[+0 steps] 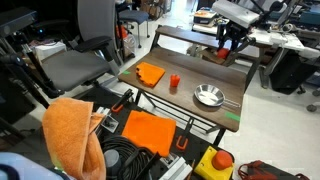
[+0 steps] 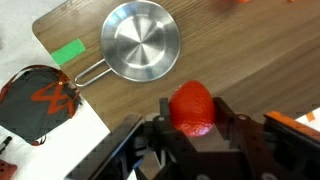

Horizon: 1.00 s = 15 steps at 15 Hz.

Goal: Remove the orange object from the pan

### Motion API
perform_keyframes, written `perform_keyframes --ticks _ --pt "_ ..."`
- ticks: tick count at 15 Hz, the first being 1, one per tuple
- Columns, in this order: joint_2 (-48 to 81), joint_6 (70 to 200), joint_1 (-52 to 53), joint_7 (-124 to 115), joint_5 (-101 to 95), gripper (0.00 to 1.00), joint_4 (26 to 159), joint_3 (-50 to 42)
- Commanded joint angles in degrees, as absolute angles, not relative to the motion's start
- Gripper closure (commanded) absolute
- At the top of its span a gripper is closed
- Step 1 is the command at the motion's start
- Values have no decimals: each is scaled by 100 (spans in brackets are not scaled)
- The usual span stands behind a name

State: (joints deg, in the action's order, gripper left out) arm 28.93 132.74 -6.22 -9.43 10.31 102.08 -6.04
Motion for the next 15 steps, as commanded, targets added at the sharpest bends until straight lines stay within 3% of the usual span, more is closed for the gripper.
perform_keyframes --ticks 1,15 --pt "3623 13247 -617 -1459 1172 79 9343 -557" --pt "6519 12657 -291 -3152 935 79 6061 -777"
